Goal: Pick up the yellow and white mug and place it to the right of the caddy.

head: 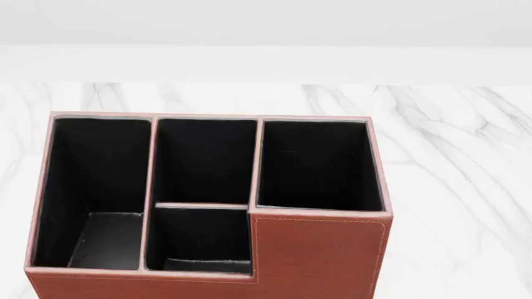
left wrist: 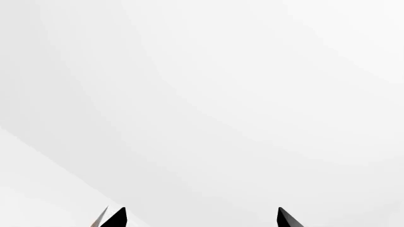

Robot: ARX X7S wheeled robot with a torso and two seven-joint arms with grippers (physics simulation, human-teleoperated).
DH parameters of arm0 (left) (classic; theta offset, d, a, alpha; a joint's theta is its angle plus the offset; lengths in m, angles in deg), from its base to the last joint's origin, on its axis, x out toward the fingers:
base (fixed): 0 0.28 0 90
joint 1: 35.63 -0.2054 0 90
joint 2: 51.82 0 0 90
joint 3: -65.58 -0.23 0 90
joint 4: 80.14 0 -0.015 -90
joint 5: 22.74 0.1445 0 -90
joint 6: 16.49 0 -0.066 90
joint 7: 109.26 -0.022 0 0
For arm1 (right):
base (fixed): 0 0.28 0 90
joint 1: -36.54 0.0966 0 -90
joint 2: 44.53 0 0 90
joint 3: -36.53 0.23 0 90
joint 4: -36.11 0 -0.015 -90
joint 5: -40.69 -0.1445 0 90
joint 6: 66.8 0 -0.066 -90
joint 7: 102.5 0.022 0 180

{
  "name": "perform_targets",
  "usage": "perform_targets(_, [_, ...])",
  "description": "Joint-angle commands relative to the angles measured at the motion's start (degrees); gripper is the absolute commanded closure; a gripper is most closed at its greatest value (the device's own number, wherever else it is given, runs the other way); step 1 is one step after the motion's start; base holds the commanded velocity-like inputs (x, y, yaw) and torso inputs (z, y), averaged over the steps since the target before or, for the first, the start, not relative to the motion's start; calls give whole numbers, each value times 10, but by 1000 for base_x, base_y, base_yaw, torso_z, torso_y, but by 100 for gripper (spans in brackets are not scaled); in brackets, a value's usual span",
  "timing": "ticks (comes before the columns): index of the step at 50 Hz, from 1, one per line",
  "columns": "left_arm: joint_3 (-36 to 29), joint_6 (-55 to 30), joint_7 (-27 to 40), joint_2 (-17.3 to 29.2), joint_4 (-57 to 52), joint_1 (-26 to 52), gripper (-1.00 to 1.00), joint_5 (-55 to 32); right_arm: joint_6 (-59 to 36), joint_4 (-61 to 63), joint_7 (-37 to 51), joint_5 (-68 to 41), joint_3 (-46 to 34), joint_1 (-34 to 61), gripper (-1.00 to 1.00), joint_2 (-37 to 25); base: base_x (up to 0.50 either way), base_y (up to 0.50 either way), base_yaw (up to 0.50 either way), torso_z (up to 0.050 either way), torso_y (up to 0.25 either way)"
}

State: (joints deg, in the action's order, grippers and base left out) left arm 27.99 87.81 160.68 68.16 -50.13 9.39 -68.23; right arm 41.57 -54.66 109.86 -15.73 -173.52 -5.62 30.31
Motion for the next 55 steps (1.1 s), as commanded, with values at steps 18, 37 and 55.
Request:
perform_targets(18, [-7,-1,0,3,0,0,-100,5,-6,-79,-67,-23,17,-12,-100,36,0,0,0,0,0])
perform_targets(37, [-8,1,0,7,0,0,-100,4,-7,-93,-74,-18,22,-24,100,38,0,0,0,0,0])
perform_targets(55, [-12,0,0,9,0,0,-100,5,-38,45,19,44,13,30,100,6,0,0,0,0,0])
